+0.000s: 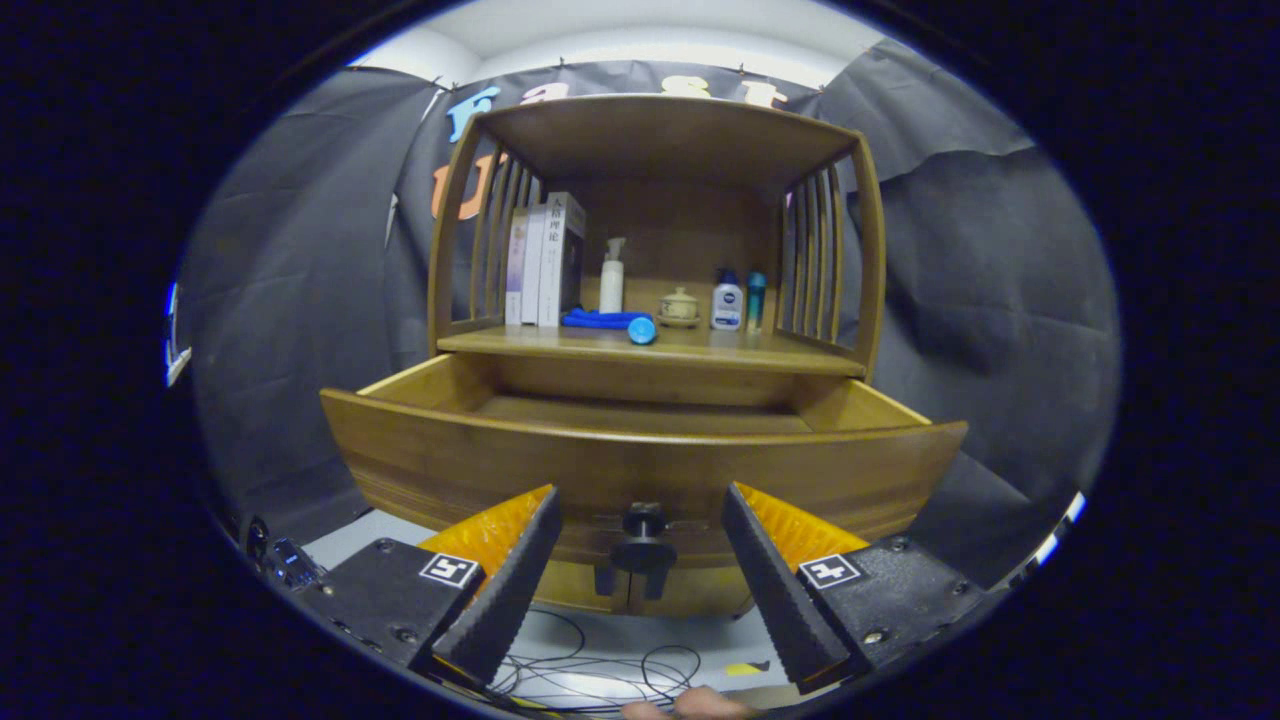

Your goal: Pull open the drawer, take out the items inside it, and place them on the countertop above the cabinet.

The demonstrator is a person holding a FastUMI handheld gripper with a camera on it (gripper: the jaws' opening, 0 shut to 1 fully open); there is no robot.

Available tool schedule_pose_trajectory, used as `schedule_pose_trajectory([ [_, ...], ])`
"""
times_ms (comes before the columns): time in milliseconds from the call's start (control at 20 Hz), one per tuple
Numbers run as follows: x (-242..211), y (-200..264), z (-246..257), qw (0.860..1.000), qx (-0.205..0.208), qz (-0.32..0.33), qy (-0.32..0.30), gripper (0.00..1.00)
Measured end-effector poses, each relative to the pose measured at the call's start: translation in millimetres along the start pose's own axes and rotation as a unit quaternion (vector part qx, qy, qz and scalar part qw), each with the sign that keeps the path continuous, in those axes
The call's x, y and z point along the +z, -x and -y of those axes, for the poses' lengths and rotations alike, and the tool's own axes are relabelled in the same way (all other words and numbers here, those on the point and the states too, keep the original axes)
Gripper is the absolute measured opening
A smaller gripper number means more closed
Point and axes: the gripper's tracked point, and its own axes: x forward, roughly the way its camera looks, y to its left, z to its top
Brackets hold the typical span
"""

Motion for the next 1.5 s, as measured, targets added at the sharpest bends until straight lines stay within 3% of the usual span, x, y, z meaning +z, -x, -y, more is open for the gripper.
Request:
schedule_pose_trajectory([
  [650, -5, -38, -11, 1.0, -0.016, 0.015, 0.0, 1.0],
  [1500, 40, -161, -12, 1.0, -0.02, -0.009, 0.001, 1.0],
])
